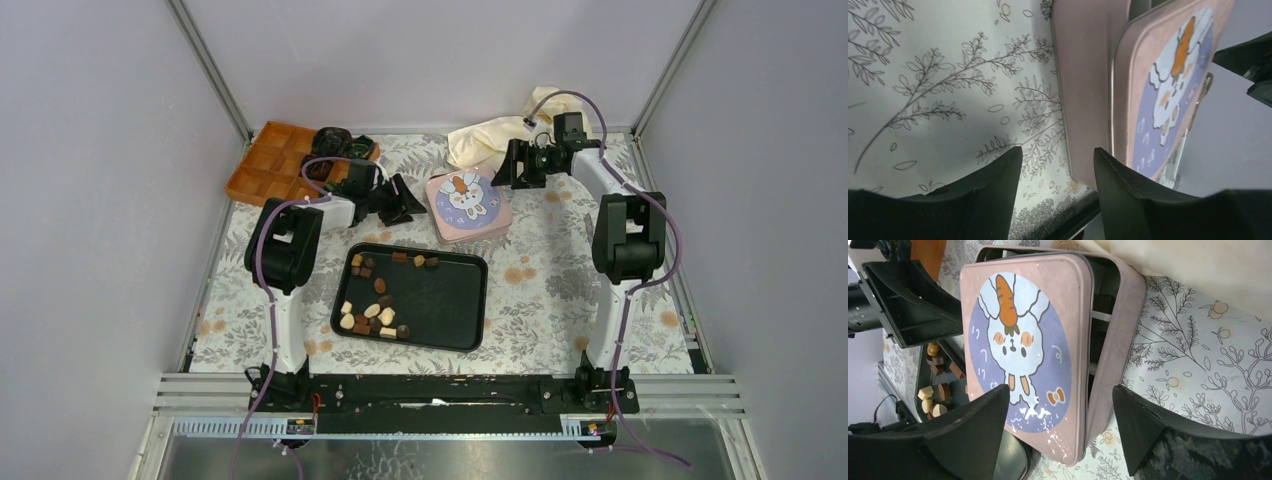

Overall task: Pack the chocolate
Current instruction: Close the box lid on the packing box.

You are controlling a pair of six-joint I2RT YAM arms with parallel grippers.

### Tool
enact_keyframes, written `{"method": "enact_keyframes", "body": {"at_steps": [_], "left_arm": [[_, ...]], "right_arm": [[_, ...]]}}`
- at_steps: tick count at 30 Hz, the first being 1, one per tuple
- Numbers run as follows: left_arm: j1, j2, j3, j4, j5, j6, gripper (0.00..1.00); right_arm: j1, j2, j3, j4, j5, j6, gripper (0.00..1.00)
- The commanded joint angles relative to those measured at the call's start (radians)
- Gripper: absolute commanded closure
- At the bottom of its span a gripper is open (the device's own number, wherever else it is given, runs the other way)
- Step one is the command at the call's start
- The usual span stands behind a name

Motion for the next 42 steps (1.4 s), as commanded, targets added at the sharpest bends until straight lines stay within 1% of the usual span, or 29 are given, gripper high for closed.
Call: {"method": "enact_keyframes", "body": {"at_steps": [1, 3, 5, 6, 7, 9, 11, 12, 14, 15, 19, 23, 24, 28, 33, 37, 42], "left_arm": [[0.002, -0.073, -0.041, 0.174, 0.054, -0.074, 0.37], [0.009, -0.084, -0.082, 0.236, 0.07, -0.115, 0.37], [0.017, -0.1, -0.12, 0.291, 0.075, -0.143, 0.36], [0.019, -0.11, -0.134, 0.313, 0.077, -0.149, 0.36], [0.022, -0.118, -0.146, 0.319, 0.076, -0.152, 0.36], [0.023, -0.126, -0.163, 0.322, 0.073, -0.153, 0.36], [0.025, -0.129, -0.167, 0.303, 0.06, -0.148, 0.4], [0.025, -0.128, -0.165, 0.282, 0.053, -0.142, 0.44], [0.024, -0.124, -0.156, 0.237, 0.037, -0.122, 0.48], [0.023, -0.122, -0.153, 0.222, 0.032, -0.114, 0.5], [0.023, -0.114, -0.148, 0.193, 0.028, -0.098, 0.52], [0.02, -0.103, -0.155, 0.195, 0.031, -0.099, 0.52], [0.019, -0.099, -0.155, 0.196, 0.032, -0.099, 0.52], [0.013, -0.082, -0.151, 0.2, 0.036, -0.101, 0.51], [0.0, -0.054, -0.134, 0.2, 0.045, -0.105, 0.5], [-0.008, -0.028, -0.123, 0.209, 0.052, -0.114, 0.5], [-0.01, -0.006, -0.117, 0.209, 0.055, -0.113, 0.48]], "right_arm": [[-0.002, -0.146, -0.019, -0.014, -0.023, -0.163, 0.18], [-0.002, -0.199, -0.064, -0.013, -0.078, -0.25, 0.2], [0.0, -0.247, -0.109, -0.037, -0.191, -0.359, 0.27], [0.003, -0.263, -0.128, -0.057, -0.242, -0.413, 0.32], [0.011, -0.278, -0.144, -0.083, -0.276, -0.474, 0.4], [0.045, -0.288, -0.165, -0.163, -0.296, -0.624, 0.58], [0.107, -0.282, -0.165, -0.309, -0.256, -0.827, 0.76], [0.148, -0.273, -0.162, -0.363, -0.213, -0.913, 0.83], [0.229, -0.25, -0.161, -0.421, -0.114, -1.034, 0.92], [0.266, -0.239, -0.163, -0.414, -0.062, -1.043, 0.95], [0.372, -0.221, -0.188, -0.309, 0.11, -0.994, 0.98], [0.445, -0.213, -0.222, -0.206, 0.258, -0.99, 0.98], [0.458, -0.207, -0.223, -0.194, 0.275, -0.99, 0.99], [0.477, -0.184, -0.219, -0.192, 0.302, -0.99, 0.98], [0.492, -0.186, -0.257, -0.176, 0.307, -1.021, 0.97], [0.496, -0.18, -0.278, -0.112, 0.342, -1.006, 0.96], [0.496, -0.175, -0.249, -0.024, 0.385, -0.937, 0.95]]}}
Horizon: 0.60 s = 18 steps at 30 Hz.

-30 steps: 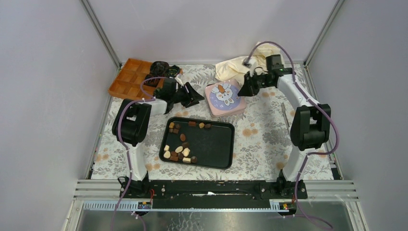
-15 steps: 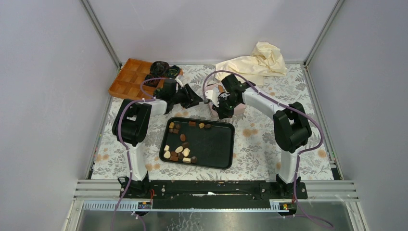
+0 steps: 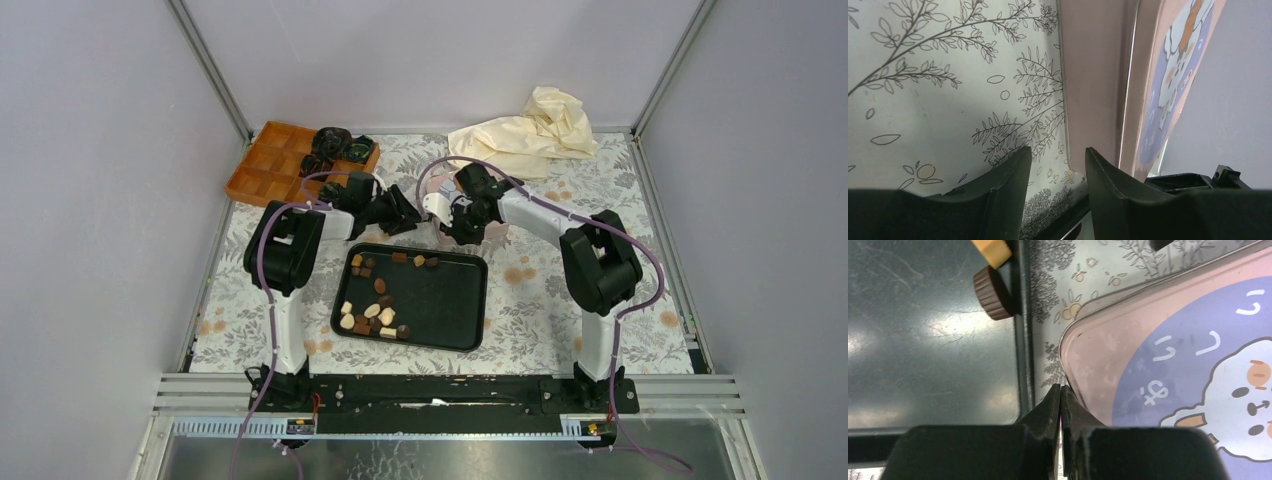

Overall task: Pack the chocolate
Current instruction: Close the box lid on the packing box.

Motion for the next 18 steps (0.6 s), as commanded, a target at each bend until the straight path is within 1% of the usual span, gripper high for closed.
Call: {"method": "enact_keyframes", "body": {"at_steps": [1, 8, 12, 14, 18], "left_arm": [[-0.005, 0.022, 0.034, 0.017, 0.014, 0.006, 0.48], [-0.005, 0.021, 0.037, 0.018, 0.012, 0.012, 0.44], [-0.005, 0.01, 0.025, 0.035, 0.012, 0.016, 0.41], [-0.005, -0.001, 0.016, 0.049, 0.014, 0.015, 0.38], [-0.003, -0.034, 0.001, 0.083, 0.014, 0.017, 0.31]], "right_arm": [[0.009, 0.006, 0.037, 0.11, 0.048, 0.054, 0.94], [0.009, 0.027, 0.079, 0.119, 0.057, 0.1, 0.93], [0.007, 0.035, 0.101, 0.076, 0.047, 0.106, 0.92], [-0.001, 0.04, 0.131, -0.015, -0.003, 0.071, 0.87], [-0.025, 0.06, 0.232, -0.237, -0.156, 0.019, 0.82]]}}
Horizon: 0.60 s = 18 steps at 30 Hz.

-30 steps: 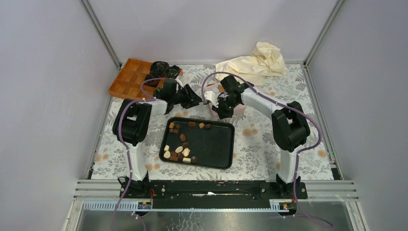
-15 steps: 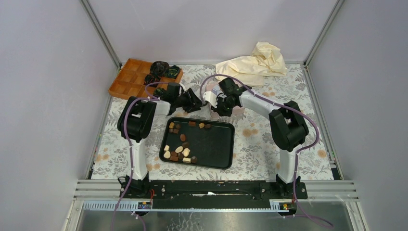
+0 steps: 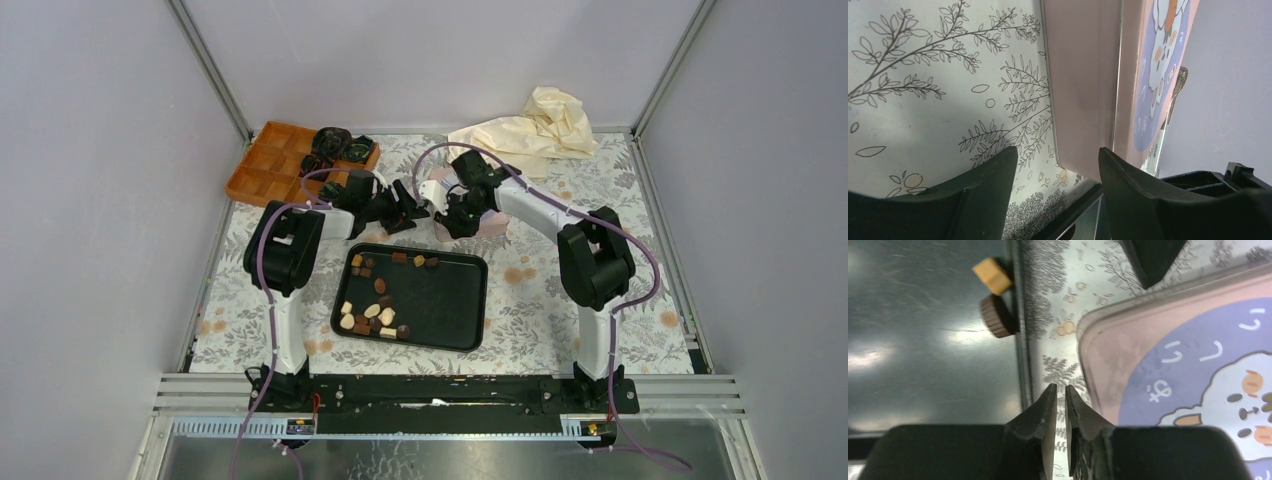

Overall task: Pack the chocolate
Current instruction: Close the box lid on the packing box.

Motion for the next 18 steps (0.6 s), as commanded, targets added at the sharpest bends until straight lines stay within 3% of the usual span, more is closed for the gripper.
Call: {"method": "enact_keyframes", "body": {"at_steps": [1, 7, 10, 14, 18], "left_arm": [[-0.002, -0.046, -0.012, 0.069, 0.001, 0.02, 0.29], [-0.008, -0.05, 0.01, 0.091, 0.013, 0.02, 0.21], [-0.018, -0.036, 0.043, 0.062, 0.009, 0.031, 0.2], [-0.029, -0.018, 0.088, 0.009, -0.014, 0.047, 0.2], [-0.037, -0.007, 0.121, -0.009, -0.026, 0.05, 0.19]], "right_arm": [[-0.034, 0.021, 0.145, -0.259, -0.193, -0.056, 0.82], [-0.164, 0.03, 0.268, -0.446, -0.495, -0.052, 0.8], [-0.258, 0.031, 0.281, -0.401, -0.584, 0.077, 0.73], [-0.352, 0.001, 0.215, -0.256, -0.465, 0.215, 0.68], [-0.373, -0.042, 0.147, -0.291, -0.362, 0.079, 0.71]]}}
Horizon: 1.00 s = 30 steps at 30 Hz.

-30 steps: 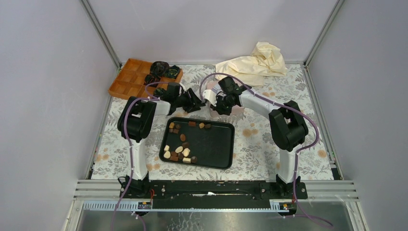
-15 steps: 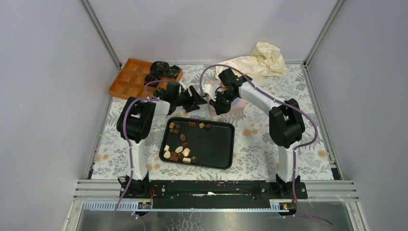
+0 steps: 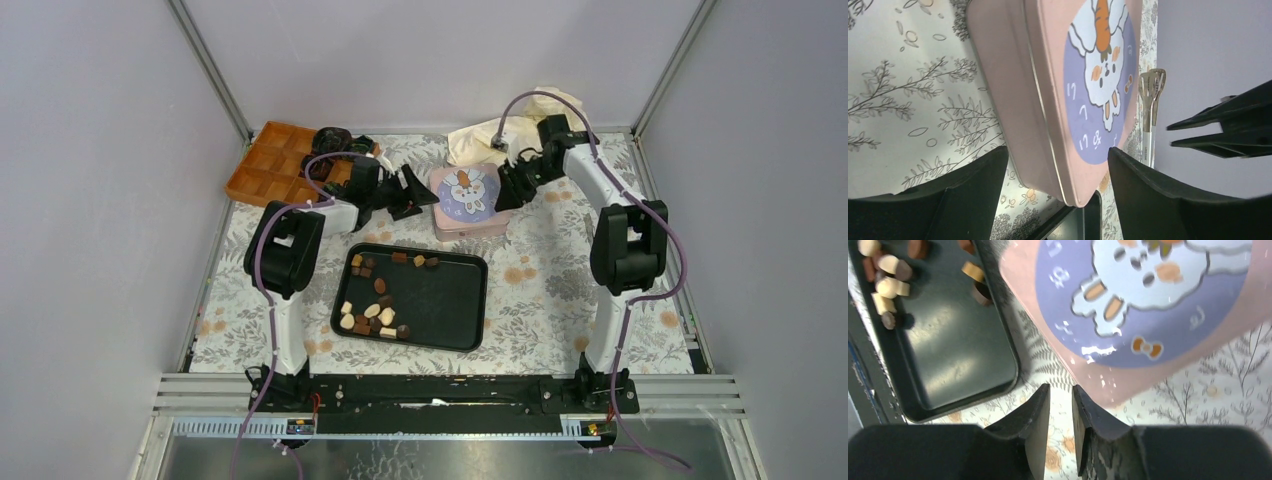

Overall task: Pack the chocolate
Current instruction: Close the box lid on the packing box, then adjust the box lid on the packing box.

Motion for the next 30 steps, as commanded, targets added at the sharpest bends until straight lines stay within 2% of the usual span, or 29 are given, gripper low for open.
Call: {"method": "enact_keyframes", "body": {"at_steps": [1, 3, 5, 9, 16, 23, 27, 30], "left_arm": [[-0.013, 0.018, 0.059, -0.022, -0.02, 0.032, 0.19], [-0.021, 0.029, 0.083, -0.046, -0.026, 0.041, 0.19], [-0.028, 0.047, 0.108, -0.072, -0.032, 0.048, 0.19], [-0.04, 0.078, 0.163, -0.135, -0.058, 0.067, 0.2], [-0.052, 0.127, 0.213, -0.241, -0.092, 0.114, 0.23], [-0.056, 0.133, 0.192, -0.267, -0.107, 0.129, 0.28], [-0.055, 0.138, 0.185, -0.28, -0.118, 0.135, 0.3], [-0.05, 0.149, 0.192, -0.293, -0.127, 0.134, 0.34]], "right_arm": [[0.006, -0.082, -0.093, -0.026, 0.078, -0.092, 0.76], [0.007, -0.092, -0.138, -0.048, 0.088, -0.153, 0.84], [0.016, -0.087, -0.169, -0.048, 0.113, -0.182, 0.87], [0.052, -0.068, -0.211, 0.026, 0.209, -0.162, 0.88], [0.069, -0.059, -0.209, 0.228, 0.346, -0.01, 0.87], [0.07, -0.053, -0.177, 0.226, 0.329, 0.007, 0.87], [0.068, -0.066, -0.168, 0.128, 0.273, -0.062, 0.86], [0.059, -0.087, -0.13, 0.015, 0.171, -0.13, 0.85]]}}
